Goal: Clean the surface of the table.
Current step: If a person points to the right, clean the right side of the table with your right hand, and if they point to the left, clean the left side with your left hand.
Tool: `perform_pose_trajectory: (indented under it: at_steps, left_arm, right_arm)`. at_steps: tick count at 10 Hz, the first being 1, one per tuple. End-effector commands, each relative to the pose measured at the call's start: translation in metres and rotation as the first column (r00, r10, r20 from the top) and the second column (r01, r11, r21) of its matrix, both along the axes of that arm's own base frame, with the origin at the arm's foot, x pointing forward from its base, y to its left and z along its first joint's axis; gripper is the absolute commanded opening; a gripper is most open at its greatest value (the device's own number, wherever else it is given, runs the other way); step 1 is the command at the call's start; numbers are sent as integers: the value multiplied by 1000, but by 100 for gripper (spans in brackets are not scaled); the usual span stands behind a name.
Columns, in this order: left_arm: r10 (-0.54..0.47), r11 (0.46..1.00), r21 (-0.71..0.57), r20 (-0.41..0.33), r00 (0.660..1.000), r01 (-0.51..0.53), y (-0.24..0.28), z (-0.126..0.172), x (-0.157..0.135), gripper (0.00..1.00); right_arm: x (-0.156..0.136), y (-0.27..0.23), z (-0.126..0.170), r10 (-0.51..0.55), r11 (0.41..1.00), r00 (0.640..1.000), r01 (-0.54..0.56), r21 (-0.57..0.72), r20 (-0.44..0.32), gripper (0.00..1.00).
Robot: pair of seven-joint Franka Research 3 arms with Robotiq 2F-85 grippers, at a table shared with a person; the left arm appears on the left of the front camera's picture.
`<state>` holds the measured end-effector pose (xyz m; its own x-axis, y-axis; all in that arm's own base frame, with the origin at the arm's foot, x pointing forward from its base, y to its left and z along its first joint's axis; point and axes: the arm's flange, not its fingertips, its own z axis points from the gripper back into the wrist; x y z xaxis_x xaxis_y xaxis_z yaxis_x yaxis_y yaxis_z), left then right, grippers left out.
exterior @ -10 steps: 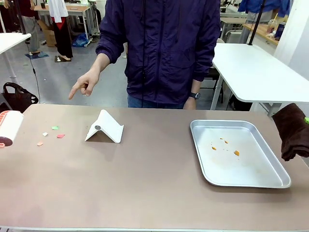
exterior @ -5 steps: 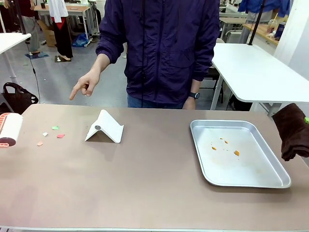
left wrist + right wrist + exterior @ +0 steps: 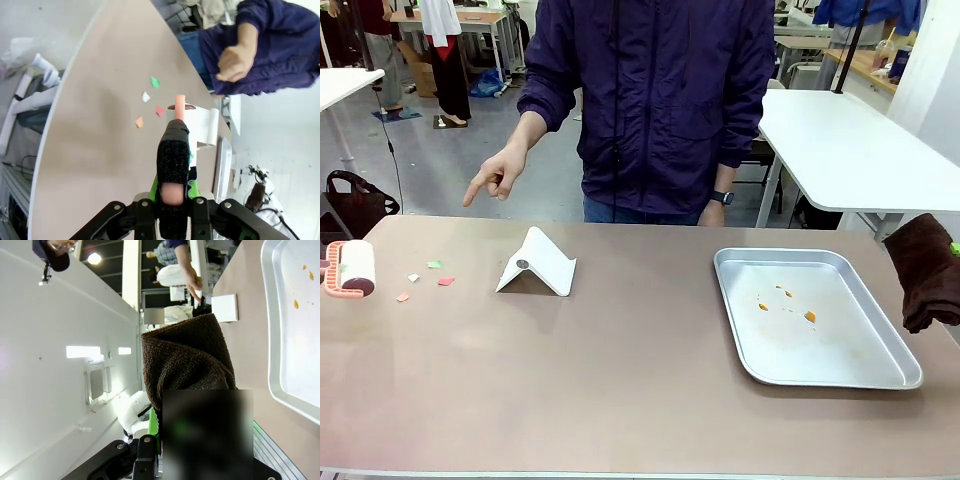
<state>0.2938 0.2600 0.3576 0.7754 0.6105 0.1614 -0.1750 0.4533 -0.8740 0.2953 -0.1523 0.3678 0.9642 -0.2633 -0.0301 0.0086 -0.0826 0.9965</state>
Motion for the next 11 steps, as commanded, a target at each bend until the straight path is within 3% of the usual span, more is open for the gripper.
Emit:
perform_pose_trajectory:
  at_steps: [1,7,11]
  left_arm:
    - [72,997,34,-58,996,-70,-20,-1,6,22]
    - [126,983,142,-61,990,-116,-47,-21,24,22]
    - [140,979,163,-116,983,-120,-52,-35,34,22]
  right_arm:
    - [-1,1,6,-1,1000,1000,1,-8,3,0]
    - [-1,1,6,-1,1000,1000,1,-8,3,0]
    - [-1,1,6,-1,1000,1000,1,-8,3,0]
